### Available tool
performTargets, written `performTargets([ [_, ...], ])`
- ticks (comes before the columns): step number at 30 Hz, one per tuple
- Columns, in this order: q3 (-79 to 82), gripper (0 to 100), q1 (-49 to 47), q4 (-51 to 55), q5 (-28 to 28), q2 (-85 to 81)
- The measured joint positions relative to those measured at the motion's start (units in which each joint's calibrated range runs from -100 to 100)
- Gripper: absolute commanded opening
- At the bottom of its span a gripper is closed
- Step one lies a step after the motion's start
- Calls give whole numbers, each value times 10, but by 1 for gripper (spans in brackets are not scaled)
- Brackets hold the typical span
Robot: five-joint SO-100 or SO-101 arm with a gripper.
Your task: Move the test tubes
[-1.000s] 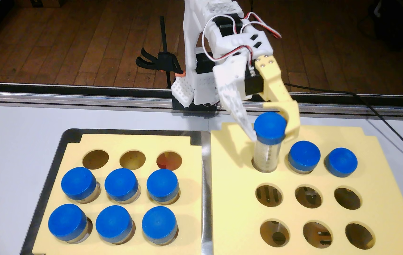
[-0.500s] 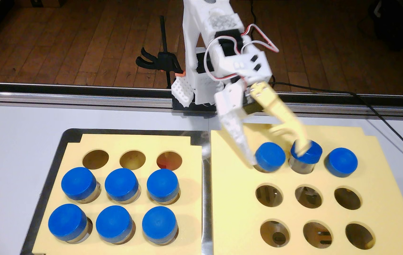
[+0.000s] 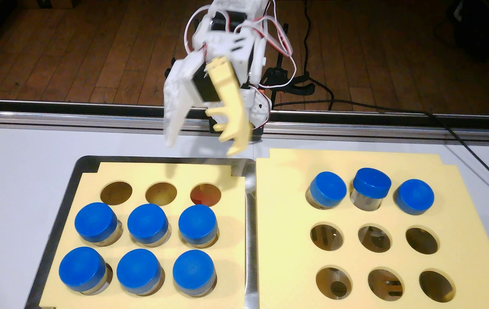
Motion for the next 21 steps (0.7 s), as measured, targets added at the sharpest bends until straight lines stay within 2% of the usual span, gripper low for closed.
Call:
performTargets([
  [8,53,34,2,-89,20,87],
  [21,-70,34,-1,-98,55,239],
])
